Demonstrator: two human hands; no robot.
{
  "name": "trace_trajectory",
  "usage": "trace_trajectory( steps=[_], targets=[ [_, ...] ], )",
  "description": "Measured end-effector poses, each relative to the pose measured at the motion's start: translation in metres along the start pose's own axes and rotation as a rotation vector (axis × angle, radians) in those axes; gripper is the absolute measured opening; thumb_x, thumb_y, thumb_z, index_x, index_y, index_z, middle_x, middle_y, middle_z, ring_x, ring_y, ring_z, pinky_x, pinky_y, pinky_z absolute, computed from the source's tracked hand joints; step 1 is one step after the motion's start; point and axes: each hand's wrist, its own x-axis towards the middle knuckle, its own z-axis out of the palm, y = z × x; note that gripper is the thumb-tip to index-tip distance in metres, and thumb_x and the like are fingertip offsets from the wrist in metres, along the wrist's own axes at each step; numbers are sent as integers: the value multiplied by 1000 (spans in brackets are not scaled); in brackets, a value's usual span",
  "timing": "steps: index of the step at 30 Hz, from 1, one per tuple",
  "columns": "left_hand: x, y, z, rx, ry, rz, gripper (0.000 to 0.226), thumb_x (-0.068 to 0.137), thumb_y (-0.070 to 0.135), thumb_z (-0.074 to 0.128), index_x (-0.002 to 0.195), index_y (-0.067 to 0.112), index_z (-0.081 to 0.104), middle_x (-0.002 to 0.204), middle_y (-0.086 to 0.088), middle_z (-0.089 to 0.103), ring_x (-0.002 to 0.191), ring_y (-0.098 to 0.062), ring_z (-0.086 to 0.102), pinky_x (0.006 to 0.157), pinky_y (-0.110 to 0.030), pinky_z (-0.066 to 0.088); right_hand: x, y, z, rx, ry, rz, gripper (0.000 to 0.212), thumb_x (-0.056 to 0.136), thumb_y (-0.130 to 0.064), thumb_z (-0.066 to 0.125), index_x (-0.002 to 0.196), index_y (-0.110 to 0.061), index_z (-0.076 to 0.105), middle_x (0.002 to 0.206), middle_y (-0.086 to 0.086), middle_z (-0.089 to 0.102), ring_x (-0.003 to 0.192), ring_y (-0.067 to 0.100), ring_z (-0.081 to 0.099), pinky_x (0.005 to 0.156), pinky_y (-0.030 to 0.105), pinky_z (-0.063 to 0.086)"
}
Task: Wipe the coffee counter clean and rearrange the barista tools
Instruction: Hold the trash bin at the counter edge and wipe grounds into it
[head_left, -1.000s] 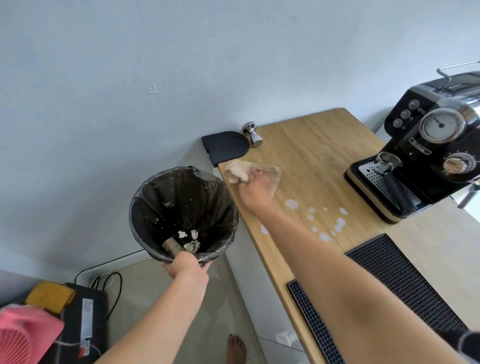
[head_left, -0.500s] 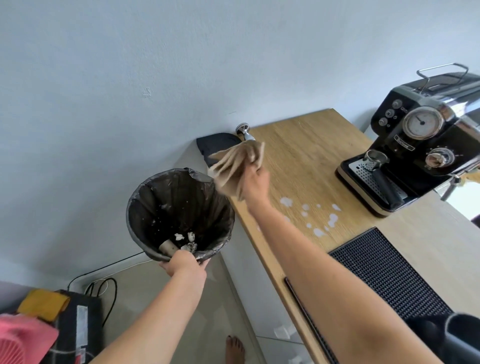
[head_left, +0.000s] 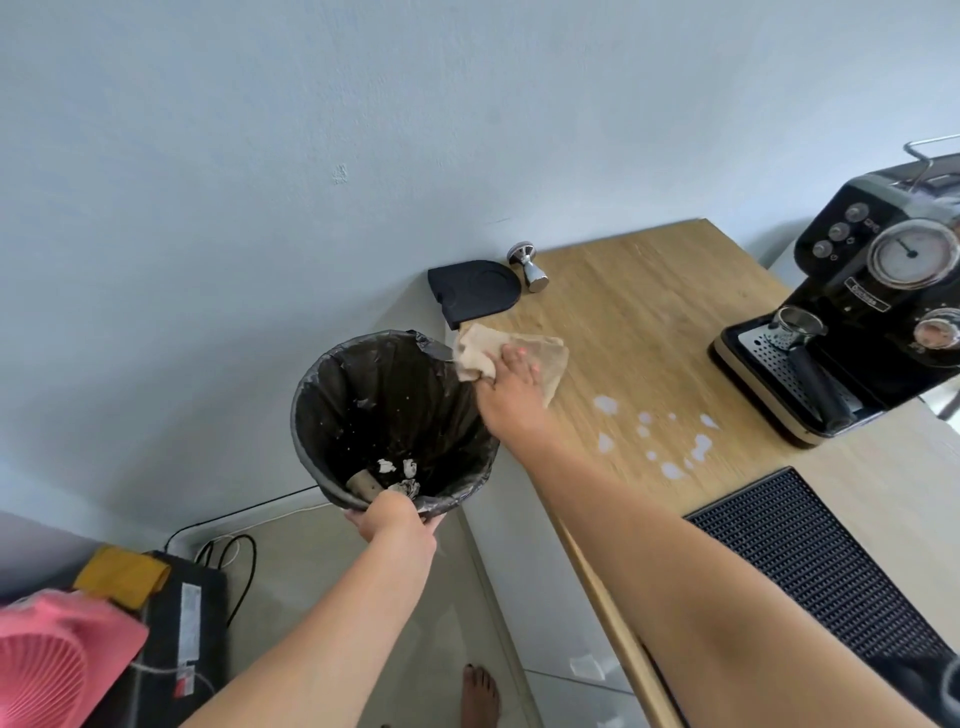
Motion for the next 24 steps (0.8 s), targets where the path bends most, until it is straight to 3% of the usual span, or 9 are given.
trace_trajectory(
  steps=[2, 3, 4, 6, 9, 12, 15, 21, 24],
  targets=[
    [-8, -2, 0, 54, 20, 42, 45, 106, 34, 32, 150, 26, 32, 153, -12, 40, 137, -40, 40, 102, -64, 40, -11, -25, 20, 115, -31, -57, 52, 101, -25, 36, 152, -15, 34, 161, 11, 28, 151, 27, 15, 124, 42, 4],
    [-9, -4, 1, 101, 31, 76, 43, 106, 32, 32, 149, 29, 33, 153, -12, 41, 136, -40, 41, 102, -64, 39, -16, -37, 27, 230, -59, -60, 47, 100, -23, 38, 147, -15, 43, 151, 12, 43, 144, 29, 32, 121, 43, 19],
    [-11, -4, 0, 153, 29, 107, 42, 106, 31, 32, 149, 29, 34, 152, -12, 41, 136, -41, 41, 103, -65, 39, -22, -49, 33, 364, -89, -44, 42, 99, -23, 40, 138, -15, 53, 133, 12, 58, 125, 28, 52, 108, 43, 37],
    [-8, -1, 1, 182, -12, 106, 43, 106, 25, 34, 149, 25, 35, 151, -13, 42, 134, -41, 44, 98, -63, 44, -30, -68, 36, 586, -155, 50, 33, 99, -29, 43, 123, -15, 61, 100, 6, 67, 89, 20, 61, 77, 37, 48],
    [1, 2, -4, 320, -61, 98, 47, 103, 12, 37, 150, 11, 35, 146, -18, 48, 110, -37, 59, 67, -42, 55, -29, -80, 23, 809, -180, 230, 35, 98, -39, 46, 114, -12, 62, 108, 11, 68, 101, 28, 64, 90, 44, 49],
    [-9, 7, 2, 234, -24, 83, 43, 106, 25, 30, 150, 22, 34, 151, -9, 44, 129, -39, 49, 89, -54, 50, -18, -75, -11, 995, -71, 289, 26, 100, -36, 48, 102, -12, 59, 102, 11, 68, 98, 26, 64, 90, 42, 51],
    [-8, 11, 7, 115, 24, 27, 45, 106, 40, 23, 149, 31, 34, 150, -5, 46, 131, -40, 48, 90, -63, 43, 1, -56, -61, 1001, 99, 283, 24, 103, -33, 44, 93, -15, 57, 95, 10, 66, 88, 22, 62, 75, 34, 51],
    [-6, 10, 12, -27, 36, -14, 42, 107, 32, 27, 148, 36, 34, 153, -9, 41, 135, -42, 42, 101, -65, 40, 34, 3, -118, 696, 506, 210, 19, 102, -34, 44, 98, -24, 60, 79, -8, 62, 70, 9, 56, 70, 34, 46],
    [0, 9, 13, -42, 41, -20, 43, 108, 34, 24, 150, 38, 30, 155, -8, 38, 137, -42, 39, 101, -64, 39, 46, 24, -109, 382, 487, 134, 28, 99, -27, 41, 120, -20, 59, 99, 1, 67, 80, 18, 58, 73, 33, 42]
  ],
)
